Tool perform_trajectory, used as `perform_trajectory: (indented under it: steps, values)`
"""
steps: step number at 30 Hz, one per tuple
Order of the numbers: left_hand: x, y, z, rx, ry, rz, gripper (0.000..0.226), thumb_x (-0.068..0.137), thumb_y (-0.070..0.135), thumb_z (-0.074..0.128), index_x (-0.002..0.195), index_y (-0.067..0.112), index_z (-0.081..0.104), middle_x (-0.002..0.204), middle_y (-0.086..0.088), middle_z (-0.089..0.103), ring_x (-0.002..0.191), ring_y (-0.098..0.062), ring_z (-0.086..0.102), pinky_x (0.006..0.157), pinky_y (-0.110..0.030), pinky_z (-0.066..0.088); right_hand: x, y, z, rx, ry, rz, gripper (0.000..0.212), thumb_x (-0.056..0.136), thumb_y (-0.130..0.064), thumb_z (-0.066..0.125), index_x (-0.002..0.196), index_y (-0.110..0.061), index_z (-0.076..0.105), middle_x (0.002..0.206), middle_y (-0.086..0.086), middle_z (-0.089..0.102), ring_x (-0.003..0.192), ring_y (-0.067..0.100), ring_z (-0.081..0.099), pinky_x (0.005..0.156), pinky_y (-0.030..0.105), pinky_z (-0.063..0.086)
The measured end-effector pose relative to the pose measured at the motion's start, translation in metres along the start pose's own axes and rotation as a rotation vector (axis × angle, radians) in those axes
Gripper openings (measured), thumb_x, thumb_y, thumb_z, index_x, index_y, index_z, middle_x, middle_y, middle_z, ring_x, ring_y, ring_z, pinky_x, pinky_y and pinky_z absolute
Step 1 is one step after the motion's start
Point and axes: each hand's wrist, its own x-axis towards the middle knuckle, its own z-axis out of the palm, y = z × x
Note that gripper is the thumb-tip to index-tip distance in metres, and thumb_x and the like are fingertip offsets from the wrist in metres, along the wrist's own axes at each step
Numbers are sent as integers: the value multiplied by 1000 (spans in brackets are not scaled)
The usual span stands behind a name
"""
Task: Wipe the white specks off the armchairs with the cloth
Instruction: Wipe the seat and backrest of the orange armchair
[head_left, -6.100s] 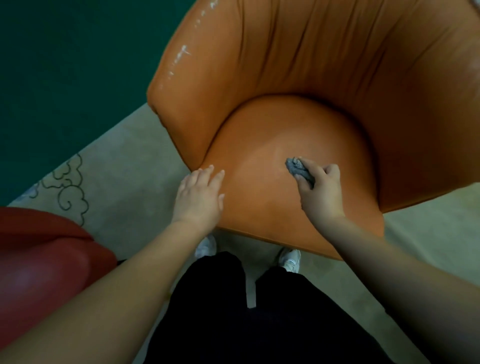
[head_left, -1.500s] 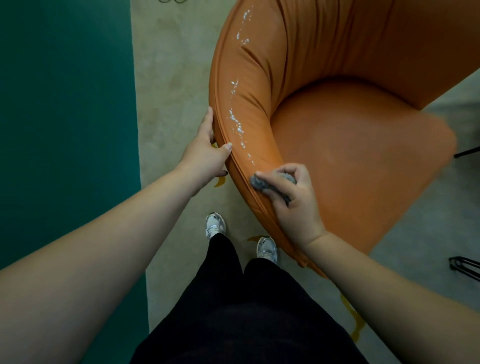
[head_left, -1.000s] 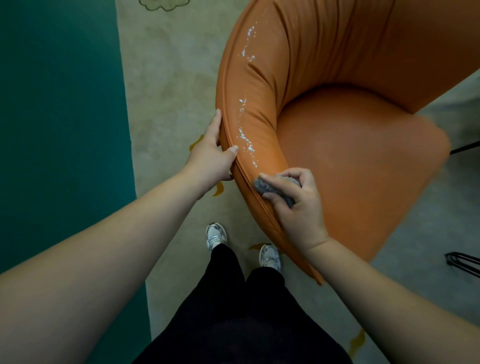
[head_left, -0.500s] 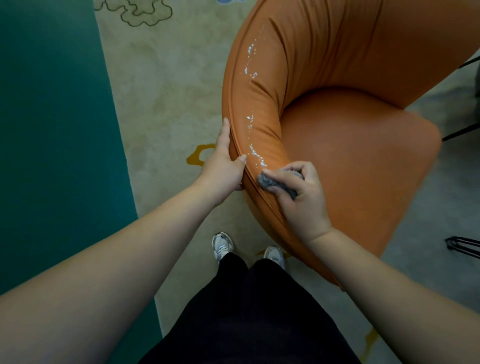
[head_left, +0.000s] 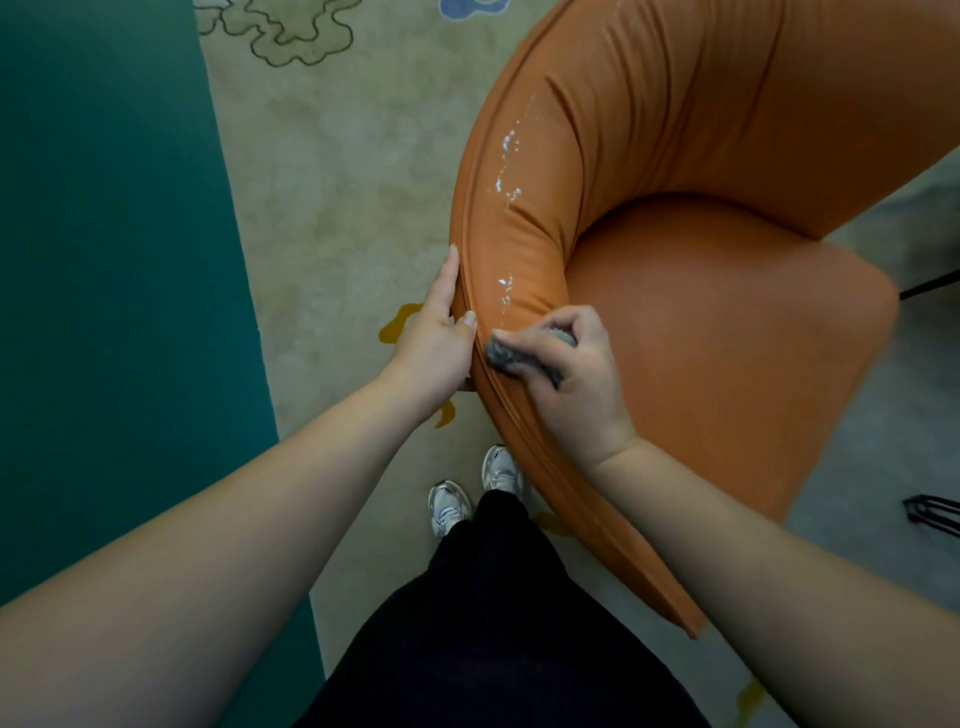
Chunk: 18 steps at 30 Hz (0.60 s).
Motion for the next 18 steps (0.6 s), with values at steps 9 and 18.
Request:
perform_trajectory:
  steps: [9,18]
  values:
    - [12,13,-4,-38,36,-43,60,102,16,36,148,49,14,139,-1,51,84,-12,60,79,-43,57,-16,0,-7,45,-20,-2,21,85,-18,68,104,-23,75,101,5,49,94,25,53,89,31,44]
    - [12,17,-5,-102,56,-92,59,102,11,32,146,49,23,113,1,60,80,-24,53,75,-57,53,22,-3,4,27,13,21,29,80,-8,72,105,-24,74,101,10,50,94,27,51,90,22,37]
